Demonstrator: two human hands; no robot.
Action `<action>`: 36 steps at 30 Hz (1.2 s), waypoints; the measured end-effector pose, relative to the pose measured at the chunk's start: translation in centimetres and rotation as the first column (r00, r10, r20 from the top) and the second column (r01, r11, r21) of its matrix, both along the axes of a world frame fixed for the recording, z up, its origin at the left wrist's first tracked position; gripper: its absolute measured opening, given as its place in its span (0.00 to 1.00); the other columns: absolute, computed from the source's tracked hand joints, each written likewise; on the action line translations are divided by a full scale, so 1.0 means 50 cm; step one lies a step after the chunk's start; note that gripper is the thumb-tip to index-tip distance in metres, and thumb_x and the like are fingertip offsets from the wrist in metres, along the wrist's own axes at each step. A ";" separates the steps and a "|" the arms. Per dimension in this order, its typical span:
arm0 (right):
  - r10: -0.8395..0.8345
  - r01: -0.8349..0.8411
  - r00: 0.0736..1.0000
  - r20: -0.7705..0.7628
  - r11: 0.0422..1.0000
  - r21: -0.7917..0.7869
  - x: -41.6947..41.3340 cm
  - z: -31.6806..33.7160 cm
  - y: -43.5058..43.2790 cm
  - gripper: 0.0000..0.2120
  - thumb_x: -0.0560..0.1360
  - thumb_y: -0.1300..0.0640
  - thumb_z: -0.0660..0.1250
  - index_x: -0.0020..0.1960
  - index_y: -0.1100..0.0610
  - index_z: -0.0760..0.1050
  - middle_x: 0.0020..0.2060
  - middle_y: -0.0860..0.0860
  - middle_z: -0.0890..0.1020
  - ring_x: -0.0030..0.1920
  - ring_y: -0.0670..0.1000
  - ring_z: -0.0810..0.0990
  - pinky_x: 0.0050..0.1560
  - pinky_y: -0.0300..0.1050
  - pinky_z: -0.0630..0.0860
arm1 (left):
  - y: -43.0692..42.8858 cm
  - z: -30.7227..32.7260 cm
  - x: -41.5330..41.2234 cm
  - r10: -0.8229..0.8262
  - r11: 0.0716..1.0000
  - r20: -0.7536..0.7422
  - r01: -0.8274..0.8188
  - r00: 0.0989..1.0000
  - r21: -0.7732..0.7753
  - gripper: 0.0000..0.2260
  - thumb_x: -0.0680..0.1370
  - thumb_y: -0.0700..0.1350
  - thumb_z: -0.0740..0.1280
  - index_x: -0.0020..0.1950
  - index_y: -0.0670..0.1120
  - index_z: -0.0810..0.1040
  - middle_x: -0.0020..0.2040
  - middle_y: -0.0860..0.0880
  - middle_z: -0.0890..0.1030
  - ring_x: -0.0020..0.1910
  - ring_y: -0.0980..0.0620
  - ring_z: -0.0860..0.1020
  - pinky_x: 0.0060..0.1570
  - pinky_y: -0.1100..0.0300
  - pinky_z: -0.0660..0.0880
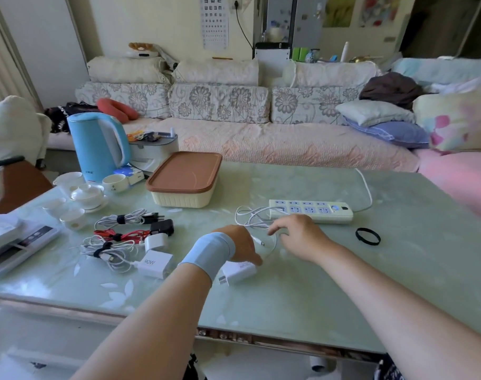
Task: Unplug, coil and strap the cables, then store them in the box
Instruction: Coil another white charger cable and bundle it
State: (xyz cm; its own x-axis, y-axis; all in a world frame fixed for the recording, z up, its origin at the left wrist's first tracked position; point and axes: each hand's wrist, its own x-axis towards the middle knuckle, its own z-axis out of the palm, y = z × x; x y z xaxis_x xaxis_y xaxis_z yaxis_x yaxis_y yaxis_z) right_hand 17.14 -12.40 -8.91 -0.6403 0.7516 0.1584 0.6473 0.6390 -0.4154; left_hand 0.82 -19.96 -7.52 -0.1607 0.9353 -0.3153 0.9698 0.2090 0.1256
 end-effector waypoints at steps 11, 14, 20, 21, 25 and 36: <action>-0.264 0.255 0.964 -0.036 0.953 -0.163 0.088 -0.036 0.015 0.10 0.75 0.59 0.61 0.51 0.48 0.77 0.50 0.48 0.80 0.53 0.52 0.79 0.51 0.43 0.75 | 0.049 -0.013 0.129 0.030 0.996 0.152 -0.016 0.988 -0.089 0.20 0.74 0.60 0.65 0.44 0.43 0.80 0.35 0.46 0.84 0.29 0.48 0.82 0.44 0.59 0.80; -0.303 0.304 0.952 0.050 0.908 -0.288 0.088 -0.044 0.013 0.16 0.76 0.54 0.63 0.63 0.52 0.72 0.58 0.51 0.78 0.55 0.54 0.79 0.48 0.42 0.72 | 0.058 -0.004 0.134 0.075 0.983 0.422 0.003 0.903 -0.181 0.14 0.78 0.50 0.63 0.53 0.40 0.80 0.40 0.46 0.85 0.33 0.45 0.84 0.40 0.57 0.81; -0.281 0.319 0.943 0.179 0.916 -0.242 0.076 -0.055 0.012 0.27 0.68 0.48 0.72 0.64 0.54 0.69 0.53 0.49 0.79 0.52 0.51 0.80 0.50 0.45 0.77 | 0.098 0.017 0.117 -0.060 0.927 0.144 0.001 0.988 0.376 0.07 0.75 0.48 0.62 0.42 0.56 0.80 0.47 0.55 0.81 0.43 0.51 0.77 0.49 0.59 0.77; -0.259 0.301 0.948 0.184 0.917 -0.261 0.075 -0.057 0.016 0.26 0.69 0.51 0.72 0.65 0.53 0.69 0.55 0.49 0.79 0.54 0.51 0.80 0.51 0.44 0.77 | 0.105 0.012 0.112 -0.086 0.895 0.175 -0.001 0.981 0.447 0.05 0.74 0.50 0.65 0.39 0.58 0.78 0.46 0.56 0.78 0.45 0.52 0.75 0.53 0.57 0.76; -0.169 0.196 0.979 0.113 0.932 -0.306 0.083 -0.052 0.030 0.21 0.73 0.61 0.66 0.63 0.50 0.69 0.56 0.51 0.79 0.54 0.53 0.80 0.49 0.44 0.77 | 0.102 -0.017 0.105 -0.215 0.929 0.057 0.187 0.975 0.319 0.14 0.68 0.56 0.74 0.52 0.62 0.80 0.57 0.55 0.74 0.59 0.53 0.70 0.61 0.58 0.68; -0.207 0.209 0.879 0.429 0.977 0.044 0.173 -0.005 0.072 0.21 0.72 0.69 0.58 0.54 0.48 0.78 0.54 0.48 0.79 0.56 0.54 0.78 0.44 0.42 0.67 | 0.102 -0.028 -0.024 0.261 0.692 0.470 -0.503 0.843 0.518 0.12 0.78 0.39 0.60 0.52 0.45 0.83 0.49 0.42 0.83 0.44 0.41 0.82 0.47 0.52 0.80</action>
State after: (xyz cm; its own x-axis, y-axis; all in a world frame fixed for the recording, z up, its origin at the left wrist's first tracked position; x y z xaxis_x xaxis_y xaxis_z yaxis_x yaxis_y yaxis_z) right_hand 25.80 -8.80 -9.18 -0.4737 0.8751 -0.0991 0.8806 0.4689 -0.0689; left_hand -0.39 -14.87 -8.91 -0.5459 0.8175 0.1836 0.6889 0.3132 0.6537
